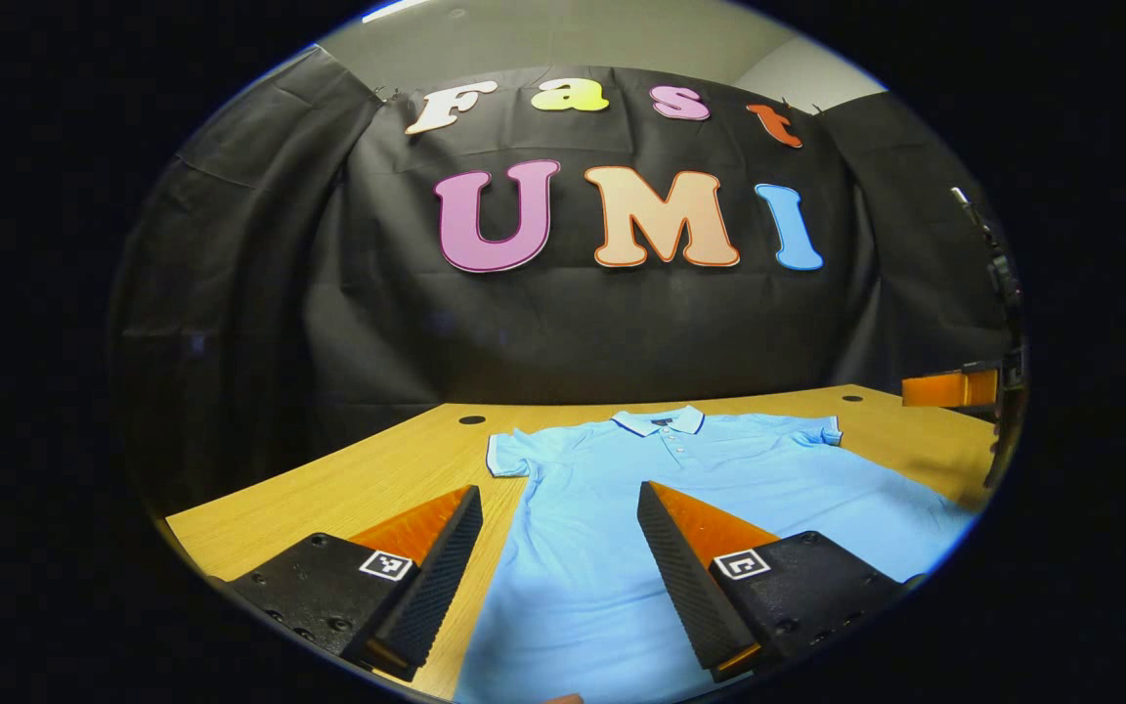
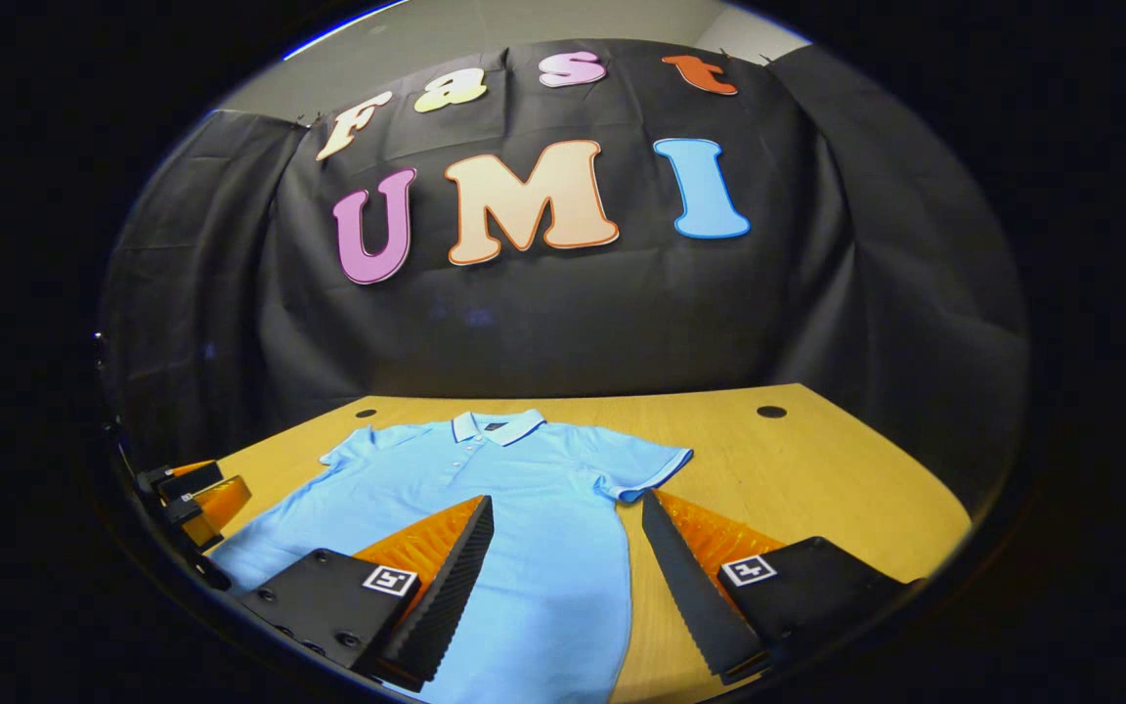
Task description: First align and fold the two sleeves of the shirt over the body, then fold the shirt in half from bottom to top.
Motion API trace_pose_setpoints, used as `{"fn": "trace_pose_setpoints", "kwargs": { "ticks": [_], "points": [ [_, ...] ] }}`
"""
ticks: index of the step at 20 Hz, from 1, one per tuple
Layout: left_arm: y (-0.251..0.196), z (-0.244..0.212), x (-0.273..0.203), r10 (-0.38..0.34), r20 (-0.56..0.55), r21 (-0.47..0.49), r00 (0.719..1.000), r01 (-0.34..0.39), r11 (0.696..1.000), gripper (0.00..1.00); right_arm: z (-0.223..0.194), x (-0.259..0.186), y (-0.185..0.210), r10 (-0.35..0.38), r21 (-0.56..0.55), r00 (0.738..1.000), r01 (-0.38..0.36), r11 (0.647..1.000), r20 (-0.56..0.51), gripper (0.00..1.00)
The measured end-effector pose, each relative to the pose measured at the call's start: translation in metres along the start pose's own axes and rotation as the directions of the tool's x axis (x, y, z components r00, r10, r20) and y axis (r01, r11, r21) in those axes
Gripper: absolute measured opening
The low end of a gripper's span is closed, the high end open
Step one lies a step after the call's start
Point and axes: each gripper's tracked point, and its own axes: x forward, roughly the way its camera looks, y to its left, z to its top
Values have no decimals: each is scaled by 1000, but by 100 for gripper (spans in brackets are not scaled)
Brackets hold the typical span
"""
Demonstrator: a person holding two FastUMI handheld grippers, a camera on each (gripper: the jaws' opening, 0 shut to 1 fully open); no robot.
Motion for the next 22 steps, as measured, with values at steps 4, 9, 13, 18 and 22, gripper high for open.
{"fn": "trace_pose_setpoints", "kwargs": {
  "ticks": [4, 9, 13, 18, 22],
  "points": [
    [0, 0, 0, 0, 0, 1, 1000, 0, 1000, 95, 6, 41, -6, 15, -23, 997, -17, 1000, -76, 97],
    [0, 1, -1, 0, 1, 2, 1000, 0, 1000, 96, 11, 107, -34, -25, -90, 987, 10, 996, -162, 97],
    [-1, 1, 0, -9, 1, 1, 1000, 9, 1000, 95, 20, 161, -72, -88, -109, 973, 66, 992, -213, 97],
    [-2, 2, 1, -13, 2, 2, 1000, 13, 1000, 95, -13, 208, -106, -133, -29, 929, 131, 991, -345, 97],
    [-4, 1, 0, -25, 1, 1, 1000, 25, 1000, 95, -48, 226, -118, -144, -7, 898, 155, 988, -415, 96]
  ]
}}
